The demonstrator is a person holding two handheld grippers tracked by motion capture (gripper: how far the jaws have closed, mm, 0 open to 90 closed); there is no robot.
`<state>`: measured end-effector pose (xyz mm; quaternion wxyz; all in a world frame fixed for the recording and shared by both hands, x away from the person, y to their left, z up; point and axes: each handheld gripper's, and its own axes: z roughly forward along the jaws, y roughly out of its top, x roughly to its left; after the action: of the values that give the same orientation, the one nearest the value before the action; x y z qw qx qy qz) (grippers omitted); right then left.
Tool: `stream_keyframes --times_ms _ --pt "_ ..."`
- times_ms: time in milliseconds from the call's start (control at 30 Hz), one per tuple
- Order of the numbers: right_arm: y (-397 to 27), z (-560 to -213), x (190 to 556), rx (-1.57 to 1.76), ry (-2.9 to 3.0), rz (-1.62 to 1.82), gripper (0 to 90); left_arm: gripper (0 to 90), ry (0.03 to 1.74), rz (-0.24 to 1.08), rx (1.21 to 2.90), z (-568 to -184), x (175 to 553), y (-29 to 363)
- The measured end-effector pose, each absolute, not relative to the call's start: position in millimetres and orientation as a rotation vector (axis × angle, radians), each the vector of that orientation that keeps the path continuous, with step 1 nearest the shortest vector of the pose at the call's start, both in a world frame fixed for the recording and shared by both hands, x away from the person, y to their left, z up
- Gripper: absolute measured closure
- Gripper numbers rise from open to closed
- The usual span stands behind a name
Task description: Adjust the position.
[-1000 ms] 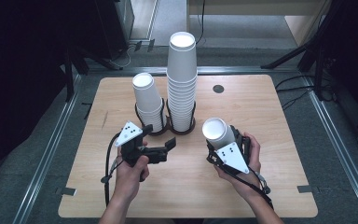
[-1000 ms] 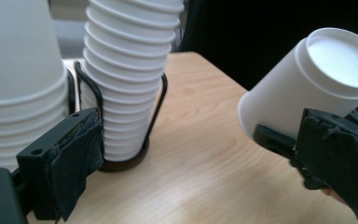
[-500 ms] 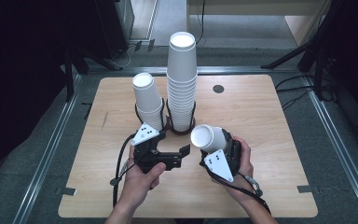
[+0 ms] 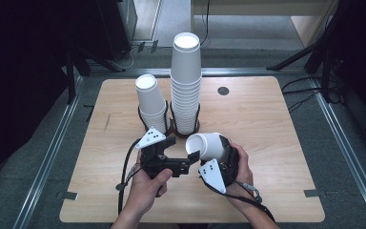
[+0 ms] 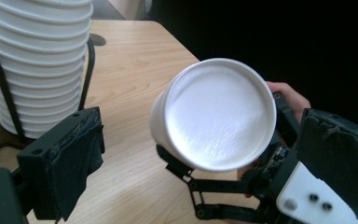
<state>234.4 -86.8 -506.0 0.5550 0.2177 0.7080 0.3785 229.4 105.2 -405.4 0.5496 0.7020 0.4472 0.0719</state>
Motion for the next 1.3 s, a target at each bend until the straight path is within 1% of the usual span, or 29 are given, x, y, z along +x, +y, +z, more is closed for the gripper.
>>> stream_keyframes --times_ms 467,733,767,800,900,933,1133,1167,1300 --pt "-74.9 -504.9 224.3 0.448 1.665 0.882 17.2 1.4 1.067 0.148 1.700 -408.6 229.4 96.0" --pt "-70.5 -505.5 219.6 0.417 1.661 0.885 17.2 1.4 1.088 0.089 1.715 -412.5 232.9 95.1" --pt "-70.5 -505.5 219.6 0.417 1.661 0.885 17.2 2.0 1.088 0.089 1.715 -412.5 232.9 95.1" --pt "-69.5 -505.0 218.5 0.397 1.654 0.879 17.1 5.0 1.098 0.093 1.718 -412.9 232.9 94.4" --pt "-68.5 -504.8 217.6 0.390 1.652 0.883 17.0 7.2 1.123 0.093 1.715 -414.2 233.6 94.3" --pt "-67.9 -504.7 216.4 0.380 1.643 0.880 16.8 10.4 1.138 0.092 1.709 -414.6 233.9 95.2" --pt "-66.2 -506.0 216.0 0.368 1.637 0.867 16.5 15.3 1.140 0.083 1.728 -414.7 233.3 96.5" --pt "-65.9 -506.5 216.2 0.363 1.635 0.860 16.3 18.1 1.137 0.079 1.736 -414.7 232.8 96.4" --pt "-64.4 -509.3 215.8 0.355 1.632 0.847 15.4 20.0 1.125 0.106 1.761 -415.2 231.1 96.6"
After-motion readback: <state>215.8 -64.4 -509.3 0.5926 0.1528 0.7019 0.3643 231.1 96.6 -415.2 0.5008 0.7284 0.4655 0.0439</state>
